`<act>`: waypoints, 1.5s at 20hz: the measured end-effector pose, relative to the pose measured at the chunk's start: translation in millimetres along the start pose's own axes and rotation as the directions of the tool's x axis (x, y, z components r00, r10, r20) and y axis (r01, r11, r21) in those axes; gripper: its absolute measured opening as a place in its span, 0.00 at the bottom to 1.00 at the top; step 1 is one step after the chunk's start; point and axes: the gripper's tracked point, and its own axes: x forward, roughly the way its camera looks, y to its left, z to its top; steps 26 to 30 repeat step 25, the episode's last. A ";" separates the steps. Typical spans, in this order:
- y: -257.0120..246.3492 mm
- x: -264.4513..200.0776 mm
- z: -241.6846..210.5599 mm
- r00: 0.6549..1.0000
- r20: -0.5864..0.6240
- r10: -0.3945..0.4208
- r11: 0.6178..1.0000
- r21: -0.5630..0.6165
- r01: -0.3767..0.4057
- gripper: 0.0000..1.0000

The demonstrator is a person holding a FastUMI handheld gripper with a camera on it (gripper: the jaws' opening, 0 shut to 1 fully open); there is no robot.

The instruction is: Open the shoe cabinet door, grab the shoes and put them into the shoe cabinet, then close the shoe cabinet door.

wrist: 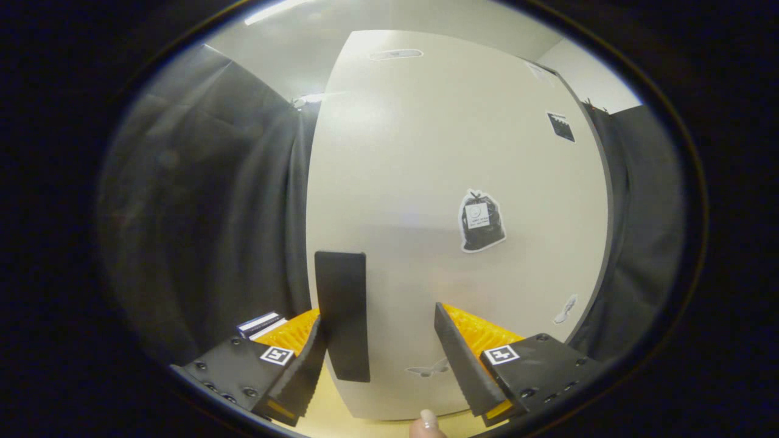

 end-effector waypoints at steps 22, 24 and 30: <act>1.5 16.1 2.0 0.992 0.023 -0.120 0.993 -0.012 0.121 0.97; 1.8 15.9 1.8 0.993 0.022 -0.117 0.993 -0.012 0.117 0.97; 2.6 15.5 2.1 0.993 0.024 -0.113 0.993 -0.013 0.114 0.97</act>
